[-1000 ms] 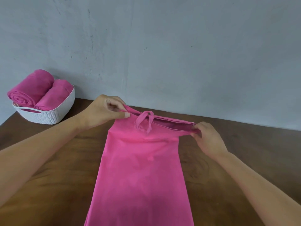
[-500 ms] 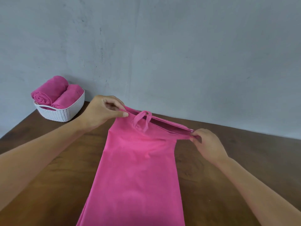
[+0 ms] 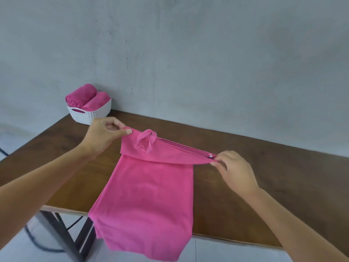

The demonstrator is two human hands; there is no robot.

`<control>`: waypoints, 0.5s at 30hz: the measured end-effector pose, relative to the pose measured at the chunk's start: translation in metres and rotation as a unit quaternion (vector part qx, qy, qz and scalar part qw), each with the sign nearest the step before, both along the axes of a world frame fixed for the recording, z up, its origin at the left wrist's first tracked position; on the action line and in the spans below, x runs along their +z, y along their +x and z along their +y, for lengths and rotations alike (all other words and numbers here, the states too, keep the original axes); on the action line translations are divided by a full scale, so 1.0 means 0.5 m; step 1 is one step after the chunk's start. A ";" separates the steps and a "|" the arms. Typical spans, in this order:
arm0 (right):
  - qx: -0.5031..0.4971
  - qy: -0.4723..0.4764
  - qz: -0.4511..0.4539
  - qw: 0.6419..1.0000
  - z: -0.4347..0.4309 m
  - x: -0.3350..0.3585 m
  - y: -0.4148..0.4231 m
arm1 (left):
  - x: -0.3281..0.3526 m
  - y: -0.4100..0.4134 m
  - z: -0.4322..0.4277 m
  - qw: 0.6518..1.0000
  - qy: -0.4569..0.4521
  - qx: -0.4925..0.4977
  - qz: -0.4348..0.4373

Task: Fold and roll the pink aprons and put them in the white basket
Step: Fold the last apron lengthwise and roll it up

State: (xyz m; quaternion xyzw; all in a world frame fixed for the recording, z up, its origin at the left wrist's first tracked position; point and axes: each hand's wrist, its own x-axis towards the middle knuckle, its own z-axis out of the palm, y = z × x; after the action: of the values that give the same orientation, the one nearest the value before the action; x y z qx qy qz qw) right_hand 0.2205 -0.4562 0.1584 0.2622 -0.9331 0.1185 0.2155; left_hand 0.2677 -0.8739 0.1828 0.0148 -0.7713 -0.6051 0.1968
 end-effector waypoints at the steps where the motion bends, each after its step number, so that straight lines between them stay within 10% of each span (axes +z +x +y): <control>1: 0.009 -0.011 -0.009 1.000 0.004 -0.012 0.020 | -0.010 0.024 0.004 1.000 0.000 0.008 -0.007; 15: 0.013 -0.122 -0.089 0.988 0.014 -0.227 0.250 | -0.215 0.302 0.029 0.983 -0.056 0.060 -0.167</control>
State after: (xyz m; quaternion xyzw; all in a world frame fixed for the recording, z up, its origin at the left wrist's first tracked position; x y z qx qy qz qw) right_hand 0.3454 -0.4494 0.0447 0.2347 -0.9236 0.2573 0.1603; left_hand 0.4187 -0.8593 0.0752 0.1509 -0.8237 -0.5369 0.1021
